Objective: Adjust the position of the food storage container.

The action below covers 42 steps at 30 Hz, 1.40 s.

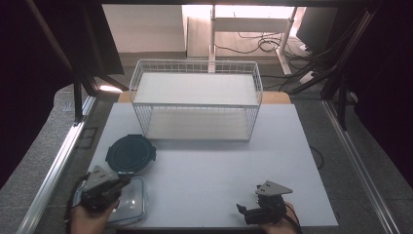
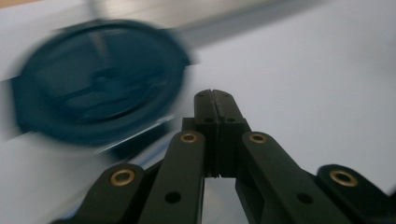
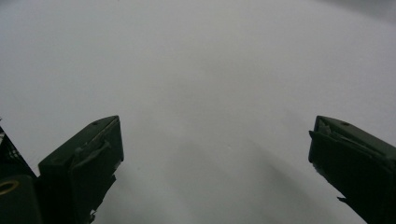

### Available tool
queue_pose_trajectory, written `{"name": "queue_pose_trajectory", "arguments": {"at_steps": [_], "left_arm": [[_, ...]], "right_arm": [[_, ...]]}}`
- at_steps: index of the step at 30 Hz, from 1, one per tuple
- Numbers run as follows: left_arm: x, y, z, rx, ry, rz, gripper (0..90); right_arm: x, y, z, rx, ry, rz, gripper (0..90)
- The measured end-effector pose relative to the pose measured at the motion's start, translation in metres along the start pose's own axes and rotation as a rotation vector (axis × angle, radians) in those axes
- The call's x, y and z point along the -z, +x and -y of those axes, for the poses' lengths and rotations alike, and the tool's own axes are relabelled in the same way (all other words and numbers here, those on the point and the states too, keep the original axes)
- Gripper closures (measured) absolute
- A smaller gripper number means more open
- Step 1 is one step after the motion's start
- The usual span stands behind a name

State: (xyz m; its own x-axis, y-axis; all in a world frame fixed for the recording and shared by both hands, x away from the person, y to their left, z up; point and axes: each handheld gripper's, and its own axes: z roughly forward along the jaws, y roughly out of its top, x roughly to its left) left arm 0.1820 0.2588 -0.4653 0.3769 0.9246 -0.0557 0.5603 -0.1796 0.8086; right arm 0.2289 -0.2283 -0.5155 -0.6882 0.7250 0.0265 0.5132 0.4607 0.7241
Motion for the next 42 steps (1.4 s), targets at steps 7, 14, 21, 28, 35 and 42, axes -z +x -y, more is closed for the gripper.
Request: {"name": "queue_pose_trajectory", "arguments": {"at_steps": [7, 14, 21, 28, 35, 42], "left_arm": [[0.034, 0.040, 0.027, 0.092, 0.020, -0.225, 90.0], [0.049, 0.059, 0.065, 0.195, 0.109, -0.348, 90.0], [0.043, 0.061, 0.078, 0.253, 0.189, -0.350, 90.0], [0.031, 0.044, 0.068, 0.238, 0.172, -0.277, 90.0], [0.009, 0.023, 0.055, 0.169, 0.157, -0.200, 90.0], [-0.005, 0.012, 0.046, 0.153, 0.148, -0.146, 90.0]], "right_arm": [[0.000, -0.001, 0.000, -0.002, 0.021, 0.007, 4.6], [-0.001, -0.001, 0.001, -0.007, 0.032, 0.013, 5.3], [-0.003, 0.001, 0.000, -0.009, 0.045, 0.006, 6.7], [-0.001, 0.005, -0.003, -0.033, 0.029, -0.046, 7.7], [-0.004, 0.006, -0.003, -0.096, 0.019, -0.053, 0.0], [-0.001, 0.021, -0.011, -0.047, 0.016, -0.218, 48.1]]}}
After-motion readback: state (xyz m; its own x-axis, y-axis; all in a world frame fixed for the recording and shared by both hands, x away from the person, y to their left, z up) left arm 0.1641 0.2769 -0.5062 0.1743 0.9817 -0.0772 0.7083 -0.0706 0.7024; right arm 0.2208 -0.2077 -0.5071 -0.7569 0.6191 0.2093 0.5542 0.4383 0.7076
